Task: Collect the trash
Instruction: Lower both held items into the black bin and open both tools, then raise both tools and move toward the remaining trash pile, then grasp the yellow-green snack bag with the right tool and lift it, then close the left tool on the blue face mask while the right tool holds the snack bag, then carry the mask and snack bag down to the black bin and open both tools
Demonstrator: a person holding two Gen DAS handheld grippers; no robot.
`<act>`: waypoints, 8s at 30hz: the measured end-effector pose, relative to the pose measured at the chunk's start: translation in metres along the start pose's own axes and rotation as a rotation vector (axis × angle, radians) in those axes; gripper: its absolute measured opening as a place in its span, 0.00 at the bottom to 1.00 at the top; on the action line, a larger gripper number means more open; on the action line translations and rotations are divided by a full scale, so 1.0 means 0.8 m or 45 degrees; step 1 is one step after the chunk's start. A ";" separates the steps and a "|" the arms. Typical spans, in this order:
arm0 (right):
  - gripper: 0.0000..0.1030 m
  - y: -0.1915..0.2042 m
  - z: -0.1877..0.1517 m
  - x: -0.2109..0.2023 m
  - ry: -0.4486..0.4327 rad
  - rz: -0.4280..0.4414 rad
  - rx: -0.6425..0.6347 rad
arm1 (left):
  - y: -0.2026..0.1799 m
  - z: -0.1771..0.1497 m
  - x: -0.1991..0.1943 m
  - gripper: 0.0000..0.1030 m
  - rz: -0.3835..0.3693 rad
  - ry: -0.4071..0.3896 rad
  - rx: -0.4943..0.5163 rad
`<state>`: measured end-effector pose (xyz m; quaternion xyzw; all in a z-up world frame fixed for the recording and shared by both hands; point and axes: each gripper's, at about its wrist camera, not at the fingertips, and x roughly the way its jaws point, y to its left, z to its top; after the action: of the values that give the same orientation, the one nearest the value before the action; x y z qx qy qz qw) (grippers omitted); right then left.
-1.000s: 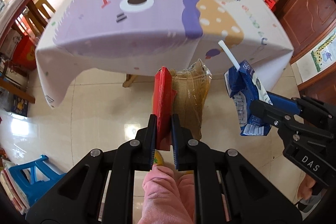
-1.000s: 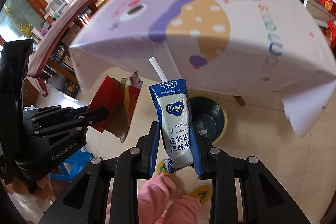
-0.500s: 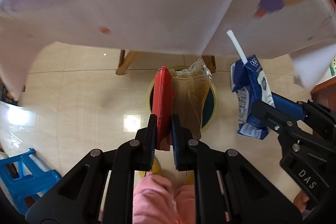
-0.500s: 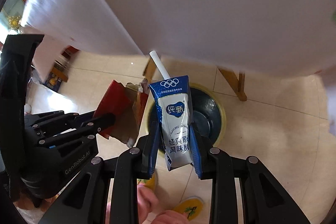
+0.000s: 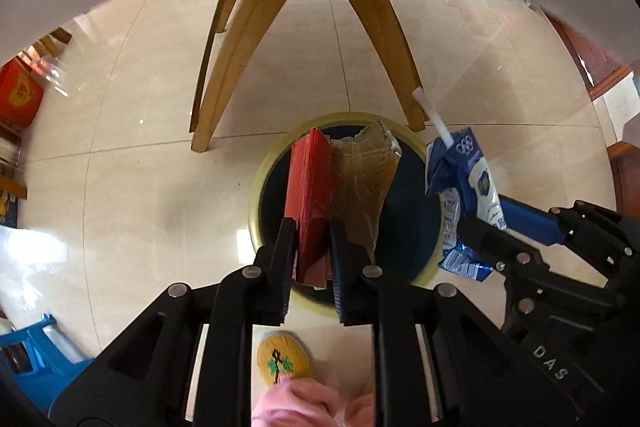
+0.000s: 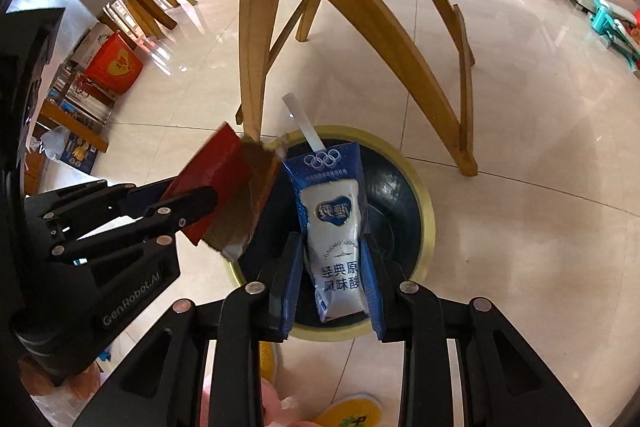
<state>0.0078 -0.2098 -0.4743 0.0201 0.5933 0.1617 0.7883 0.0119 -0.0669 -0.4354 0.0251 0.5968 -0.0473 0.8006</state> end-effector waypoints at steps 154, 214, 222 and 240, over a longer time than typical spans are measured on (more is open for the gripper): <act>0.08 -0.072 0.689 -0.326 -0.084 0.832 0.167 | 0.067 0.642 -0.332 0.45 0.055 -0.058 -0.399; 0.01 -0.244 0.451 -0.362 0.091 0.600 0.325 | -0.236 0.678 -0.193 0.49 -0.126 0.338 0.235; 0.01 -0.242 0.446 -0.371 0.067 0.591 0.345 | -0.245 0.688 -0.215 0.04 -0.109 0.216 0.321; 0.01 -0.124 0.389 -0.499 -0.268 0.439 0.261 | -0.126 0.576 -0.428 0.03 -0.251 -0.115 0.179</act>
<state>0.2265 -0.3649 -0.0335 0.2178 0.5089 0.2299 0.8004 0.3437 -0.1957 0.0263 0.0201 0.5551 -0.1684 0.8143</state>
